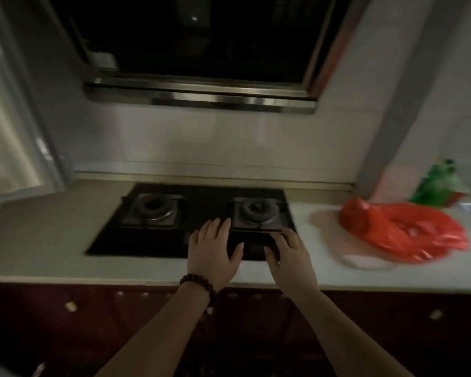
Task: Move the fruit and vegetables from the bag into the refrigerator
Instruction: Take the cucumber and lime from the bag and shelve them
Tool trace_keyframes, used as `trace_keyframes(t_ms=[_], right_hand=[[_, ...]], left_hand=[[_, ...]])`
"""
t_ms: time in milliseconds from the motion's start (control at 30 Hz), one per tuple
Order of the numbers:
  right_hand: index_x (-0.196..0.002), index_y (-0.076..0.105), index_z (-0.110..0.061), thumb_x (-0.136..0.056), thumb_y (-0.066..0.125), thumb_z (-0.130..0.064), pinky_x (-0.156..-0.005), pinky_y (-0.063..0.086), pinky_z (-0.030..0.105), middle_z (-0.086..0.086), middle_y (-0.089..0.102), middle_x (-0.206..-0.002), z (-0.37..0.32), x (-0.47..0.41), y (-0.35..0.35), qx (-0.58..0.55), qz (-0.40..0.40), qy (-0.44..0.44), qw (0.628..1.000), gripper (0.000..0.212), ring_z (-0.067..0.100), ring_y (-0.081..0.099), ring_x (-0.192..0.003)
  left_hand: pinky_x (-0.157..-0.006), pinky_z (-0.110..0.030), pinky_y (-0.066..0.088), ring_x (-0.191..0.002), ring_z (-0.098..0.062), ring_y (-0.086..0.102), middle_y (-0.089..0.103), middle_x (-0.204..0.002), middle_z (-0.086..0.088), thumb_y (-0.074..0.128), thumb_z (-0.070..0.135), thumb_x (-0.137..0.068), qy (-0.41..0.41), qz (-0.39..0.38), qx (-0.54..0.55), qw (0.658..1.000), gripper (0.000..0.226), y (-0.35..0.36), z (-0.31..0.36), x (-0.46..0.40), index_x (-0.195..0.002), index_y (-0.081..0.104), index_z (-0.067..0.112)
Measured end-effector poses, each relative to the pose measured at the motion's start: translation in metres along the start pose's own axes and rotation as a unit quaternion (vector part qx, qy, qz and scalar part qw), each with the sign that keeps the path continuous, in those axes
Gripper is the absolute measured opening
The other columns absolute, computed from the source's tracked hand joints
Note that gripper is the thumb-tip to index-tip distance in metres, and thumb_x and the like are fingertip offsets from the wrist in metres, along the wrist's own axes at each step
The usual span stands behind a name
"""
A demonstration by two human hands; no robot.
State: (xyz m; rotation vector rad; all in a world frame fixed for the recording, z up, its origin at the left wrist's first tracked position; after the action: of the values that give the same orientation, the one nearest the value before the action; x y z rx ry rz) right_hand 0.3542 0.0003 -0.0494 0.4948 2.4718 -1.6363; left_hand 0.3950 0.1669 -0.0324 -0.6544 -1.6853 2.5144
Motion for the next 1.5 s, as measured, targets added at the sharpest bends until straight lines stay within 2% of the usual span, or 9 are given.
trace_keyframes(t_ms=[233,433,567,767,900,1133,1367,1500], right_hand=[[-0.138,0.043,-0.021,-0.096,0.044,-0.041,-0.112,0.03,0.042,0.005,0.031,-0.151,0.161,0.049,-0.067,0.022,0.029,0.135,0.99,0.047,0.026,0.025,-0.14],[-0.139,0.042,-0.022,-0.095,0.046,-0.04,-0.115,0.025,0.042,0.006,0.032,-0.151,0.248,0.071,-0.107,0.049,0.058,0.215,0.974,0.048,0.024,0.024,-0.142],[-0.142,0.037,-0.025,-0.096,0.043,-0.042,-0.115,0.021,0.042,0.003,0.026,-0.154,0.295,0.063,-0.115,0.058,0.053,0.246,0.966,0.049,0.023,0.019,-0.143],[-0.143,0.034,-0.028,-0.095,0.043,-0.044,-0.115,0.025,0.042,0.002,0.025,-0.154,0.371,0.013,-0.114,0.062,0.039,0.257,0.964,0.051,0.023,0.021,-0.142],[-0.14,0.039,-0.024,-0.094,0.046,-0.043,-0.113,0.032,0.042,0.005,0.03,-0.152,0.424,-0.042,-0.11,0.077,0.026,0.251,0.965,0.05,0.025,0.026,-0.14],[-0.139,0.041,-0.023,-0.093,0.05,-0.037,-0.114,0.028,0.045,0.007,0.031,-0.151,0.497,-0.152,-0.091,0.062,-0.011,0.233,0.971,0.049,0.027,0.023,-0.142],[-0.14,0.04,-0.022,-0.094,0.05,-0.036,-0.115,0.027,0.044,0.006,0.032,-0.151,0.554,-0.205,-0.073,0.063,-0.06,0.195,0.977,0.049,0.026,0.022,-0.142],[-0.139,0.039,-0.024,-0.092,0.052,-0.038,-0.115,0.027,0.046,0.006,0.032,-0.151,0.584,-0.242,-0.06,0.074,-0.092,0.148,0.982,0.051,0.027,0.021,-0.143]], left_hand=[[-0.116,-0.04,0.017,-0.142,-0.019,0.019,0.028,-0.152,-0.001,0.034,0.054,-0.093,0.126,-0.058,0.034,0.99,0.065,0.079,0.158,-0.015,-0.147,0.023,0.022],[-0.113,-0.042,0.025,-0.138,-0.02,0.028,0.037,-0.147,-0.004,0.034,0.054,-0.09,0.208,-0.071,0.056,0.974,0.066,0.128,0.257,-0.032,-0.144,0.032,0.017],[-0.113,-0.04,0.024,-0.138,-0.019,0.026,0.035,-0.148,-0.003,0.036,0.054,-0.091,0.229,-0.087,0.065,0.967,0.064,0.163,0.301,-0.053,-0.145,0.029,0.019],[-0.111,-0.04,0.027,-0.135,-0.022,0.031,0.038,-0.146,-0.007,0.041,0.052,-0.089,0.224,-0.105,0.092,0.964,0.065,0.223,0.348,-0.11,-0.144,0.032,0.018],[-0.111,-0.04,0.027,-0.136,-0.023,0.03,0.037,-0.146,-0.007,0.041,0.053,-0.089,0.204,-0.109,0.099,0.968,0.065,0.26,0.368,-0.158,-0.144,0.033,0.019],[-0.11,-0.039,0.028,-0.134,-0.024,0.031,0.031,-0.149,-0.005,0.041,0.056,-0.088,0.129,-0.139,0.099,0.977,0.066,0.327,0.389,-0.253,-0.144,0.029,0.024],[-0.111,-0.04,0.028,-0.134,-0.026,0.029,0.023,-0.15,-0.008,0.044,0.057,-0.087,0.072,-0.179,0.082,0.978,0.069,0.379,0.4,-0.287,-0.145,0.027,0.025],[-0.11,-0.041,0.028,-0.135,-0.027,0.027,0.022,-0.15,-0.01,0.046,0.058,-0.085,0.038,-0.171,0.071,0.982,0.07,0.399,0.399,-0.304,-0.144,0.027,0.024]])
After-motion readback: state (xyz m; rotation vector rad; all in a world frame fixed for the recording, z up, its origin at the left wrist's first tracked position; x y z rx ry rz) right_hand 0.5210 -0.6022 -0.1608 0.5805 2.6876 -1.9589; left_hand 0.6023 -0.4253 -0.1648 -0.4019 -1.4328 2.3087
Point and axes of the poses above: each hand's wrist, its own x-axis away from the middle knuckle, its own y-axis out of the palm, z = x × y, the point moved 9 cm from there along -x, towards the middle knuckle
